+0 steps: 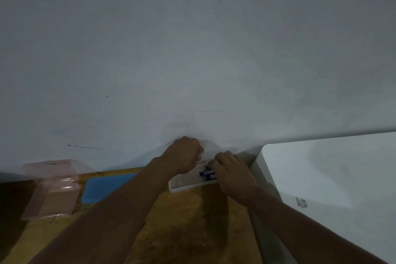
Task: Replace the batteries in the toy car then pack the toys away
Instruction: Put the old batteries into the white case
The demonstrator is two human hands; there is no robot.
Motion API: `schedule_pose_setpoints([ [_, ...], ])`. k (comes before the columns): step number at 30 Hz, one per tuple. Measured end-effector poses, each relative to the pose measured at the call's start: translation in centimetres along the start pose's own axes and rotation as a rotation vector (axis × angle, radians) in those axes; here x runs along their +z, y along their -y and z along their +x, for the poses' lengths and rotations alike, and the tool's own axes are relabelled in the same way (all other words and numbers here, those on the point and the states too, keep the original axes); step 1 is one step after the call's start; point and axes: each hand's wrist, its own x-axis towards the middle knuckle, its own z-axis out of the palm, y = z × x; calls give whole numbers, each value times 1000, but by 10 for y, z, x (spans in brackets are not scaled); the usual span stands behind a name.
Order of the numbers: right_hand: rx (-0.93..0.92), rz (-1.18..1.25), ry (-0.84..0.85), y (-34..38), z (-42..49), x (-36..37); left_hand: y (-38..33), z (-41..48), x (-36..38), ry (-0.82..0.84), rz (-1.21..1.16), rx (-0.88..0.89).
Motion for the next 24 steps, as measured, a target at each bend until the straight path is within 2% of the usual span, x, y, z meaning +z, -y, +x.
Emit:
schedule_pose_setpoints([
  [3, 384, 65, -105, -3, -7, -13, 0, -5, 3, 9, 24, 4],
  [5, 485, 157, -84, -8, -13, -15, 0, -10, 7, 14, 29, 4],
  [7, 467, 216, 5, -12, -19, -14, -2, -19, 9, 4, 7, 6],
  [9, 405, 199, 24, -17, -22, -7, -3, -32, 10, -37, -25, -17],
  [13, 404, 289, 55, -13, -27, -16, 8, -64, 20, -171, -19, -199],
  [16, 433, 336, 32, -10, -34, -16, 13, -82, 30, -221, -100, -321],
  [17, 498, 437, 13, -8, -36, -16, 13, -84, 32, -226, -115, -342],
  [20, 805, 1012, -32, -3, -43, -16, 10, -87, 40, -204, -142, -376],
  [21, 853, 1138, -74, -3, -43, -17, 9, -87, 42, -212, -148, -385],
  [24, 824, 1206, -46, -4, -43, -20, 8, -89, 47, -244, -178, -405],
])
